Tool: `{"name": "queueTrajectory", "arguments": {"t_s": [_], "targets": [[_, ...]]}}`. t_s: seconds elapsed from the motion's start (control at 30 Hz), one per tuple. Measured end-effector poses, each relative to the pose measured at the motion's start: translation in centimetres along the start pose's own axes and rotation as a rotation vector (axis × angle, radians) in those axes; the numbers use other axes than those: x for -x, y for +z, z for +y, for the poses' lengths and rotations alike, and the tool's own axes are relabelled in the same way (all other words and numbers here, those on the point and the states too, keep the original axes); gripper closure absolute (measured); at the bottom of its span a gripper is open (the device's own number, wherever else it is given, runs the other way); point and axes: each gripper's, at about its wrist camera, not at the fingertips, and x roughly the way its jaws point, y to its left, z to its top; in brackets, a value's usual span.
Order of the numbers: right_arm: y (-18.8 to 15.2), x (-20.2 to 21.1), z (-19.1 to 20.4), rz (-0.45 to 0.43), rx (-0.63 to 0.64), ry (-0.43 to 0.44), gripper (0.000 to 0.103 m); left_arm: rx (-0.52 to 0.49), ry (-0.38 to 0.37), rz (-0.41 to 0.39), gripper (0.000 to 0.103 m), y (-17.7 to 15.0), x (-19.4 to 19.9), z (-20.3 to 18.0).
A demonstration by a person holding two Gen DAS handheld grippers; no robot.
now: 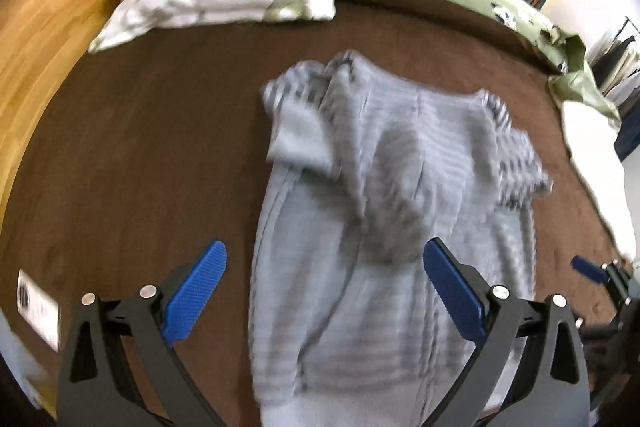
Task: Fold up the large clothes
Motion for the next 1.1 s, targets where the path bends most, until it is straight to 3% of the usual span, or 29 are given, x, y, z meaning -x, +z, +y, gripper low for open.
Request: {"name": "queueTrajectory", "arguments": {"t_s": [0.1, 0.2, 0.43, 0.63, 0.73, 0.87, 1.03, 1.1], "targets": [[-4.0, -0.1, 0.1, 0.069, -0.016, -0.029, 0.027, 0.017, 0.018, 0.038, 0.006, -4.5, 0.4, 1.0], [-7.8, -0.3, 0.7, 0.109, -0.073, -0.053, 0.027, 0.093, -0.023, 0.075, 0.007, -8.3, 0.4, 2.6], [-13.2, -1.1, 1.6, 0.116, -0.241, -0.127, 0.027, 0.026, -0.016, 0.107, 0.007, -13.9, -1.8, 3.6], [-15.2, -2.6, 2.5, 0.109, -0.305, -0.115, 0.027, 0.063, -0.030, 0.163, 0.007, -16.9, -4.8, 5.6], [-15.5, -3.3, 2.9, 0.114, -0.304, -0.119, 0.027, 0.103, -0.084, 0.209, 0.007, -18.3, -6.1, 6.1], [-15.5, -3.5, 2.3, 0.107, -0.343, -0.102, 0.027, 0.105, -0.094, 0.190, 0.007, -18.8, -6.5, 5.7], [-15.2, -4.1, 1.7, 0.122, -0.367, -0.068, 0.039, 0.168, -0.143, 0.174, 0.008, -18.4, -6.6, 5.8], [-15.1, -4.3, 1.6, 0.123, -0.370, -0.055, 0.045, 0.175, -0.170, 0.176, 0.014, -18.2, -6.4, 5.6]]}}
